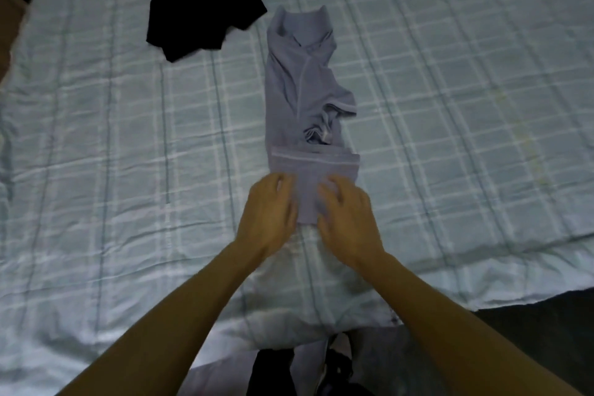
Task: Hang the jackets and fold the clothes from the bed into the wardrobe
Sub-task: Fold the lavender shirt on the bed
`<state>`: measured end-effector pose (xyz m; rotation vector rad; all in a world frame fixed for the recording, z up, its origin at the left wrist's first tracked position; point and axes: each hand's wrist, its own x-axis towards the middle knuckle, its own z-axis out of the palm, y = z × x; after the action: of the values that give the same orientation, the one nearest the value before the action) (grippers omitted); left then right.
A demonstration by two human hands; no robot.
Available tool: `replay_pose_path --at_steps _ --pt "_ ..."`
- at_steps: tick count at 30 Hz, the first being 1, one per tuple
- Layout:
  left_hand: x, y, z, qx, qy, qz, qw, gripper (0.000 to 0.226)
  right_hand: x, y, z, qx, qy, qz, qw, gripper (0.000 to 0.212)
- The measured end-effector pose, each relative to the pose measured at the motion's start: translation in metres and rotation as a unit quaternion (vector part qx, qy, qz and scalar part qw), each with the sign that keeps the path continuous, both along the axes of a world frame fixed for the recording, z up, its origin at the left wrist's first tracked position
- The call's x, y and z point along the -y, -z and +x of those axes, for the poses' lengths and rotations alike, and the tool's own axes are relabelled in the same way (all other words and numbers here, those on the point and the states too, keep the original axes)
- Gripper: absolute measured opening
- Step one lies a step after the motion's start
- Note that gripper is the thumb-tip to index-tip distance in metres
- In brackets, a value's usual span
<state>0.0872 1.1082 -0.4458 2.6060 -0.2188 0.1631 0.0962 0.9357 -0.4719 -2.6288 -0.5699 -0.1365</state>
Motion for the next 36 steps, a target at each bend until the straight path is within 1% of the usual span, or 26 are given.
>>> replay_pose_path --at_steps 1,3,4,5,7,10,13,15,16,17,18,19,20,21,22,23,24,26,27,28,29,30,31,33,35,36 --pt "-0.002 0.016 -0.009 -0.017 0.045 0.037 0.998 0.034 0.002 0.017 -0.002 -0.020 -0.041 -0.029 0.999 0.055" --pt "-0.005 0.050 -0.023 -0.062 0.105 0.124 0.985 0.049 0.005 0.043 -0.001 -0.082 -0.064 -0.092 0.990 0.069" --pt "-0.006 0.065 -0.024 -0.080 0.110 0.153 0.979 0.057 0.006 0.052 0.000 -0.101 -0.060 -0.109 0.987 0.071" --pt "-0.007 0.076 -0.022 -0.089 0.105 0.167 0.976 0.061 0.005 0.057 0.002 -0.109 -0.051 -0.117 0.986 0.067" --pt "-0.006 0.090 -0.015 -0.098 0.092 0.158 0.978 0.061 0.002 0.066 0.010 -0.076 -0.038 -0.099 0.991 0.051" --pt "-0.001 0.085 0.009 -0.086 0.082 0.130 0.984 0.051 0.000 0.062 0.029 -0.023 -0.038 -0.012 0.999 0.037" --pt "0.002 0.068 0.030 -0.090 0.080 0.089 0.989 0.041 0.003 0.042 0.033 -0.059 -0.030 0.028 0.997 0.033" --pt "-0.001 0.049 0.030 -0.156 0.108 0.029 0.981 0.032 0.001 0.021 0.027 -0.084 -0.009 0.032 0.996 0.035" --pt "0.000 0.035 0.026 -0.234 0.130 0.024 0.963 0.030 -0.001 0.011 0.023 -0.125 -0.015 0.015 0.992 0.038" --pt "0.002 0.022 0.020 -0.318 0.164 0.048 0.933 0.030 -0.005 -0.003 0.021 -0.212 -0.041 -0.016 0.976 0.039" --pt "0.005 0.009 0.014 -0.422 0.198 0.077 0.881 0.032 -0.007 -0.017 0.020 -0.324 -0.078 -0.060 0.941 0.041" --pt "0.007 -0.002 0.008 -0.510 0.215 0.091 0.828 0.032 -0.009 -0.033 0.019 -0.425 -0.115 -0.096 0.893 0.041" --pt "0.009 -0.015 0.004 -0.560 0.222 0.087 0.793 0.030 -0.011 -0.047 0.020 -0.501 -0.131 -0.122 0.847 0.037" --pt "0.009 -0.028 0.007 -0.578 0.223 0.072 0.782 0.027 -0.012 -0.061 0.023 -0.548 -0.132 -0.129 0.816 0.031" --pt "0.006 -0.038 0.015 -0.569 0.222 0.062 0.789 0.023 -0.012 -0.071 0.030 -0.561 -0.122 -0.127 0.809 0.027" --pt "0.003 -0.047 0.028 -0.549 0.219 0.064 0.804 0.019 -0.010 -0.077 0.039 -0.542 -0.105 -0.126 0.824 0.021" --pt "-0.002 -0.053 0.043 -0.523 0.209 0.062 0.824 0.015 -0.010 -0.083 0.052 -0.500 -0.084 -0.125 0.853 0.019" --pt "-0.011 -0.067 0.075 -0.435 0.156 0.063 0.885 0.023 -0.009 -0.087 0.077 -0.358 -0.003 -0.092 0.929 0.022" --pt "-0.013 -0.071 0.088 -0.356 0.111 0.064 0.926 0.019 -0.010 -0.090 0.089 -0.263 0.054 -0.059 0.962 0.023" --pt "-0.015 -0.070 0.097 -0.257 0.050 0.056 0.964 0.010 -0.012 -0.089 0.097 -0.169 0.103 -0.036 0.980 0.026" --pt "-0.016 -0.070 0.102 -0.153 -0.013 0.028 0.988 0.013 -0.015 -0.088 0.101 -0.096 0.137 -0.014 0.986 0.034" --pt "-0.016 -0.064 0.102 -0.081 -0.056 -0.019 0.995 0.022 -0.018 -0.082 0.103 -0.051 0.153 0.018 0.987 0.042" --pt "-0.016 -0.059 0.098 -0.049 -0.073 -0.074 0.993 0.030 -0.021 -0.073 0.102 -0.027 0.146 0.049 0.988 0.044" --pt "-0.015 -0.034 0.082 -0.080 -0.039 -0.109 0.990 0.041 -0.027 -0.050 0.090 -0.028 0.087 0.051 0.995 0.038" --pt "-0.014 0.002 0.059 -0.156 0.027 -0.093 0.983 0.051 -0.030 -0.019 0.075 -0.102 0.036 -0.014 0.994 0.041" --pt "-0.015 0.021 0.048 -0.183 0.054 -0.053 0.980 0.054 -0.029 -0.003 0.066 -0.141 0.021 -0.056 0.988 0.048"
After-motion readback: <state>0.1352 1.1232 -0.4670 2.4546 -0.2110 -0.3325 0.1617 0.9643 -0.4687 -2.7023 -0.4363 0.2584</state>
